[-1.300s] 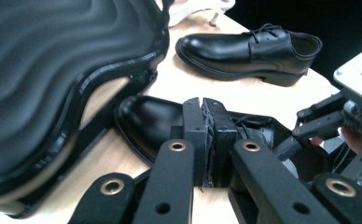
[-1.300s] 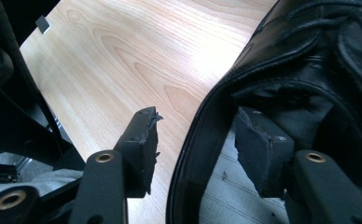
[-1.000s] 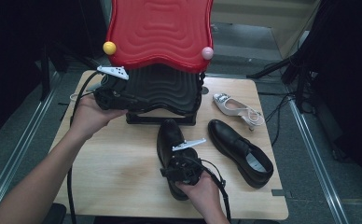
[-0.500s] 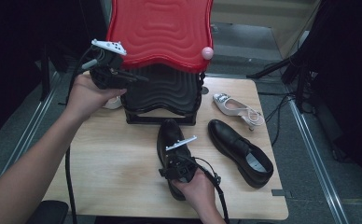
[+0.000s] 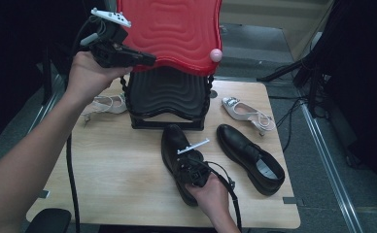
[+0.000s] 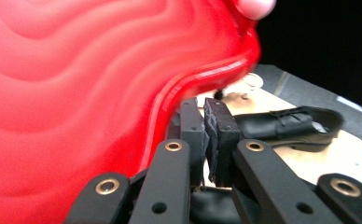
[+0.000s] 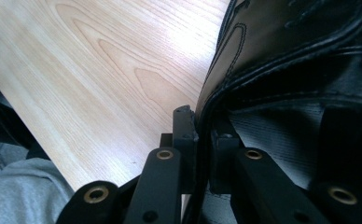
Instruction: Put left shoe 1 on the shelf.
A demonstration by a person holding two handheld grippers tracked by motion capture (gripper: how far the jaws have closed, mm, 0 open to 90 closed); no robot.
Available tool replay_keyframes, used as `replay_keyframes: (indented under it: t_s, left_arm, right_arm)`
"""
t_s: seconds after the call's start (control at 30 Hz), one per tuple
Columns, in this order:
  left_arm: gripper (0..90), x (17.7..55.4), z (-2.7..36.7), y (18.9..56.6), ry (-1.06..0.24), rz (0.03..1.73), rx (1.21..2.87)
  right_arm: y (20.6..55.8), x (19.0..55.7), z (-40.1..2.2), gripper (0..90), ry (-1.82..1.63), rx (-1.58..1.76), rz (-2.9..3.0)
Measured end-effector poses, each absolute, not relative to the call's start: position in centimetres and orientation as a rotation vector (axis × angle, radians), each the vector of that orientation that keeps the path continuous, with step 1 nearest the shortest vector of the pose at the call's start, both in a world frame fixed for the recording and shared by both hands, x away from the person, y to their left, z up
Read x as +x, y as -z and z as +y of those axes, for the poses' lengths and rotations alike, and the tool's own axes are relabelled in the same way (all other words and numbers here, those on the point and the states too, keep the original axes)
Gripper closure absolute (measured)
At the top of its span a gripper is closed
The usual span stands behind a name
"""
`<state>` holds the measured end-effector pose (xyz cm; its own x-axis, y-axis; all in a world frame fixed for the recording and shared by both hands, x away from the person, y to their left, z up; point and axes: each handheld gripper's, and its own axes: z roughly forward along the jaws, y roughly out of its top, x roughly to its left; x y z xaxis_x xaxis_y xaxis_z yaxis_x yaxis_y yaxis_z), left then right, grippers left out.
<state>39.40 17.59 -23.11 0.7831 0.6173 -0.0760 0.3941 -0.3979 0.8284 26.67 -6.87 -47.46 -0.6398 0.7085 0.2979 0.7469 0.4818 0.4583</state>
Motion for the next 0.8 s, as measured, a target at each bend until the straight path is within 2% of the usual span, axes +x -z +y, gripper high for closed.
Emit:
replay_keyframes:
  t_s: [0.27, 0.8]
  left_arm:
    - [87.9, 41.2, 17.4, 23.4, -0.334, 0.853, 2.053]
    - [88.0, 42.6, 17.8, 24.1, -0.3, 0.905, 2.024]
  right_arm:
    - [46.5, 27.2, -8.7, 86.9, 0.916, -1.293, -2.592]
    - [44.5, 28.4, -11.8, 86.9, 1.033, -1.269, -2.47]
